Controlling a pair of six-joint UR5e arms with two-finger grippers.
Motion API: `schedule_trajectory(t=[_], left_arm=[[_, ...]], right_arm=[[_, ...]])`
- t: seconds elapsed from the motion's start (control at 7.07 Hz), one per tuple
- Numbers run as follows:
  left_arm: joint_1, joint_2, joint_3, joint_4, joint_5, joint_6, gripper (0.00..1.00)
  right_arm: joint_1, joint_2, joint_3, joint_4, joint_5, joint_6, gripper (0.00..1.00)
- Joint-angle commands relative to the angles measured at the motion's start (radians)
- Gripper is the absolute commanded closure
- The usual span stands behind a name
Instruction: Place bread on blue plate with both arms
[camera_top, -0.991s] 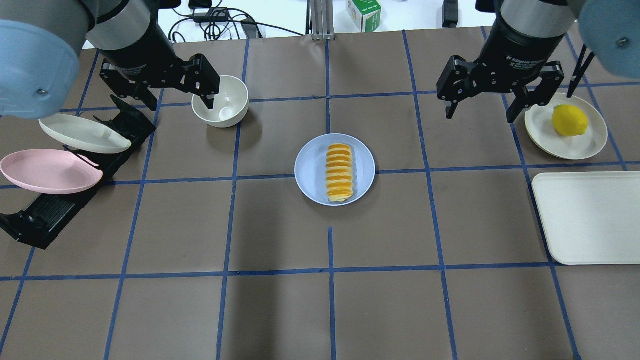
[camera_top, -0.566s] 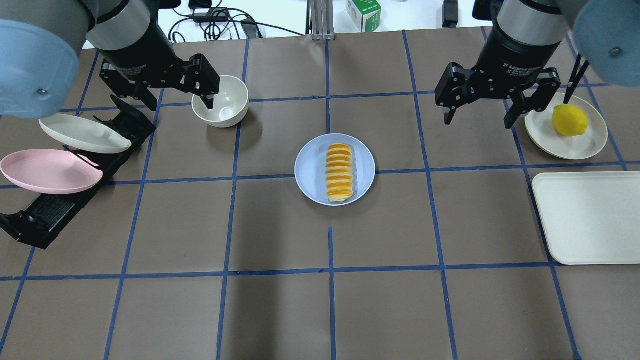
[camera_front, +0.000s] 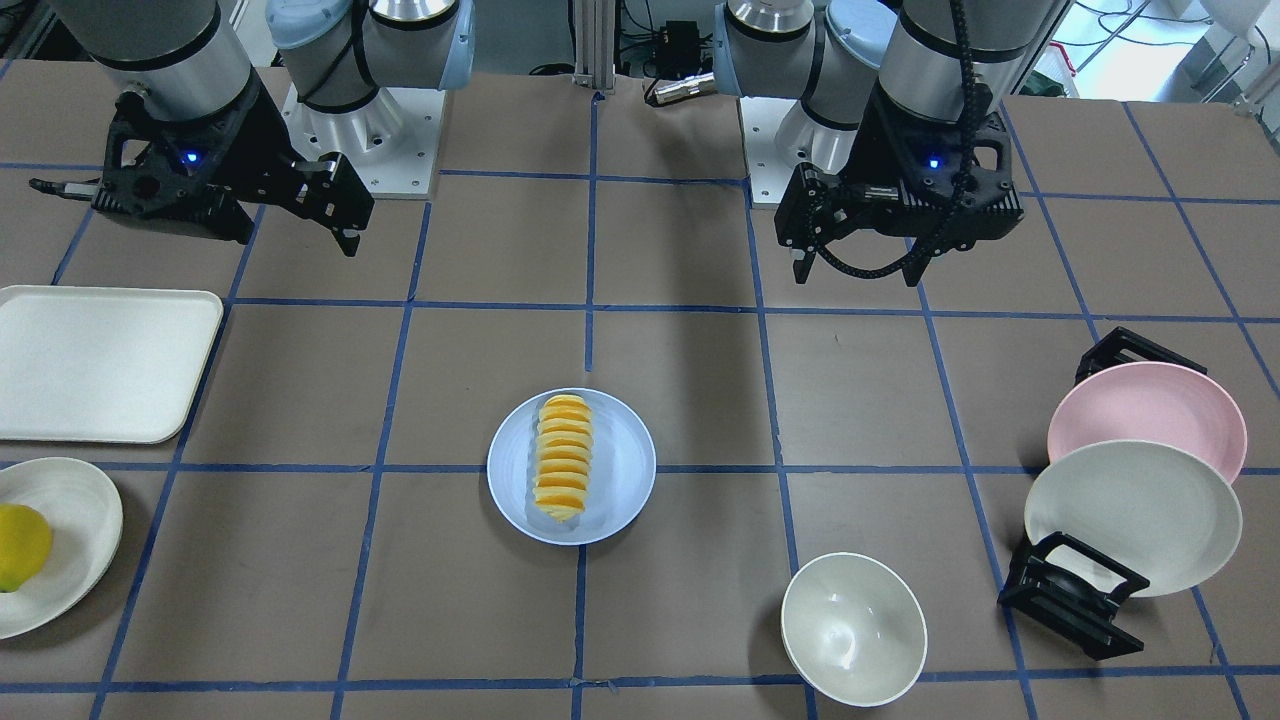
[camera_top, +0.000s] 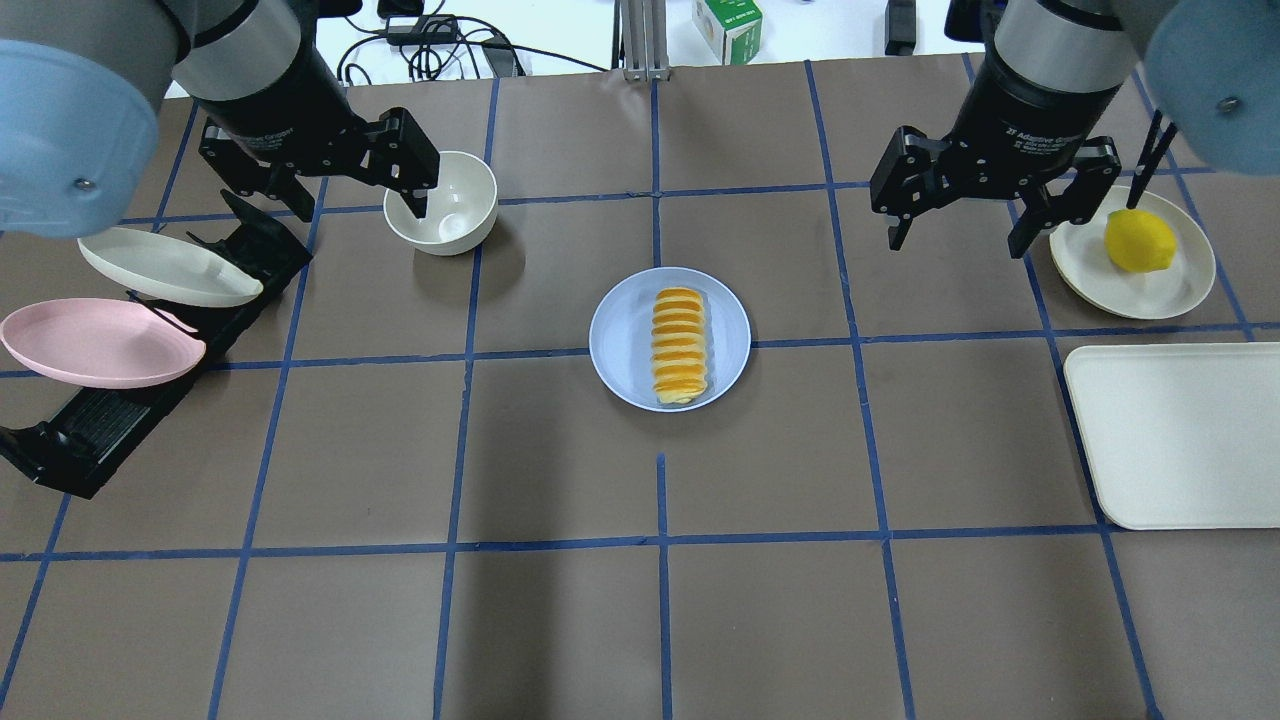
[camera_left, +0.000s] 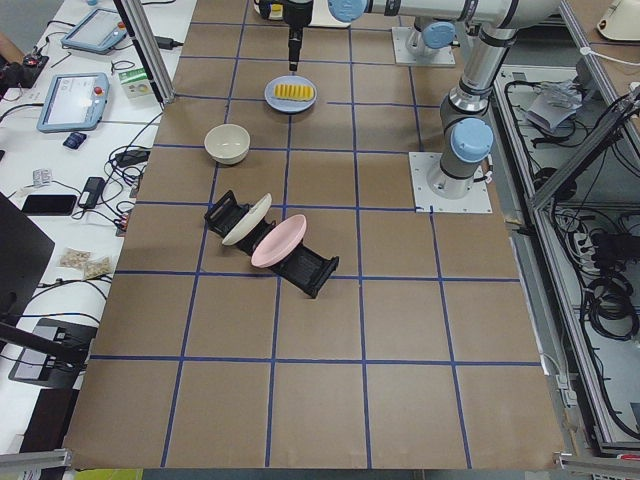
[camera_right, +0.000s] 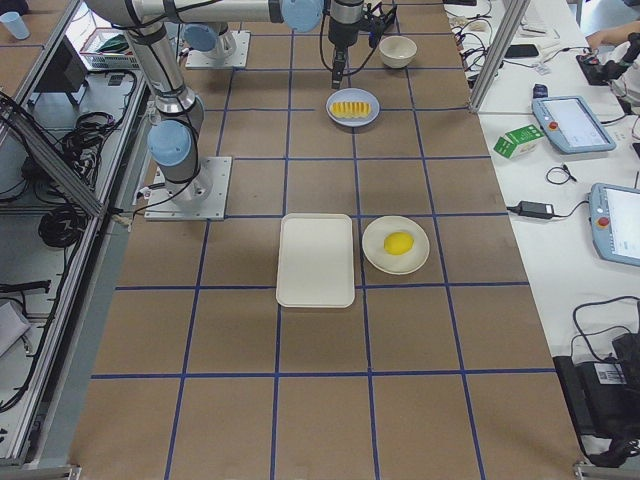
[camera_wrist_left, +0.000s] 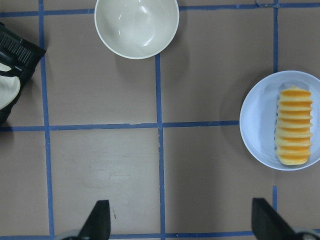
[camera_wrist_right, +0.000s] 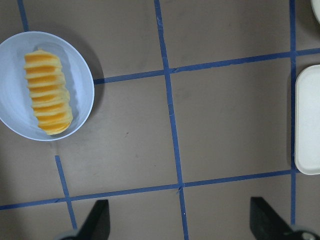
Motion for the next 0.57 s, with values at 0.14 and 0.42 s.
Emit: schedule_trajectory(t=[0.14,0.42], left_arm=[[0.0,0.001,0.0,-0.002,0.0,0.0,0.0],[-0.002,0.006,0.0,-0.011,0.002,0.0,0.0]], right_arm=[[0.0,0.0,0.001,0.0,-0.01,-0.005,0.0],[0.0,0.002,0.001,0.0,-0.011,-0.008,0.0]])
